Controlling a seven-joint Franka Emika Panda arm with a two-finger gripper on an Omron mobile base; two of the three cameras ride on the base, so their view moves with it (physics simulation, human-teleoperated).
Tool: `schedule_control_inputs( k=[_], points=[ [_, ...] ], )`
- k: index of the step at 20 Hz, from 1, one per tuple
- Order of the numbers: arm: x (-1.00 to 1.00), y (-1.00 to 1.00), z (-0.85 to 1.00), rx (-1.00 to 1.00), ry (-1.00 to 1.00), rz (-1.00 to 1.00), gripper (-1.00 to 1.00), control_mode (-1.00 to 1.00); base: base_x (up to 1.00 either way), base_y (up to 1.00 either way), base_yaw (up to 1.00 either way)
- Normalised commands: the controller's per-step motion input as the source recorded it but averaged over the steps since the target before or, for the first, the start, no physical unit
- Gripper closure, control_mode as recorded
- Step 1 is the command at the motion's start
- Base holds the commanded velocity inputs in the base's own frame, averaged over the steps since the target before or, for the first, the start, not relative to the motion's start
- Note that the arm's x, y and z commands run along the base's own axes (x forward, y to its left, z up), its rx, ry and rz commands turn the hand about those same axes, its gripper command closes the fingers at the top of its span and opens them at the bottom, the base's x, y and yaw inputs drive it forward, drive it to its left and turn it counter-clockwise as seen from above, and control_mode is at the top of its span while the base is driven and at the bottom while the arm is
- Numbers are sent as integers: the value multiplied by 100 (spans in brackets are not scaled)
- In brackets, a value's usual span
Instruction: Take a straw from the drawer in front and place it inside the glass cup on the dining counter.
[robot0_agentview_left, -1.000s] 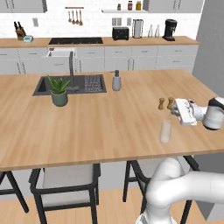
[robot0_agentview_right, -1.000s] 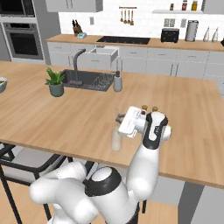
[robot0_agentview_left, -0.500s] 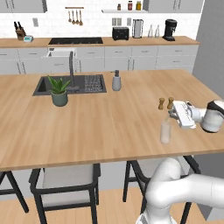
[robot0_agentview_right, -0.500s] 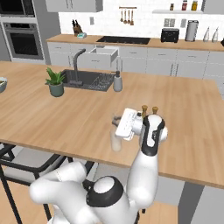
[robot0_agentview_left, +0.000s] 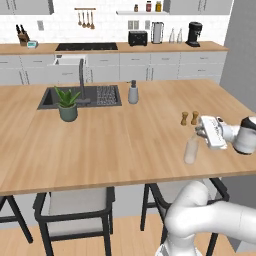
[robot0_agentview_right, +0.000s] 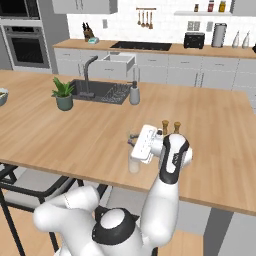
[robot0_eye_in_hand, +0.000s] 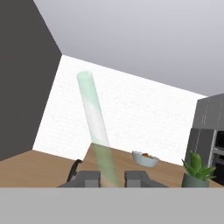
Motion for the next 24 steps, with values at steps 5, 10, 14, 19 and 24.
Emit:
schedule_control_inputs(
  k=[5, 10, 14, 19, 24],
  points=[
    [-4, -1, 8, 0, 0, 0, 100, -100, 0, 0, 0],
    [-15, 0, -1, 0, 0, 0, 100, -100, 0, 0, 0],
    [-1, -5, -11, 0, 0, 0, 100, -100, 0, 0, 0],
    [12, -5, -11, 0, 0, 0, 100, -100, 0, 0, 0],
    [1, -5, -11, 0, 0, 0, 100, -100, 0, 0, 0]
  ],
)
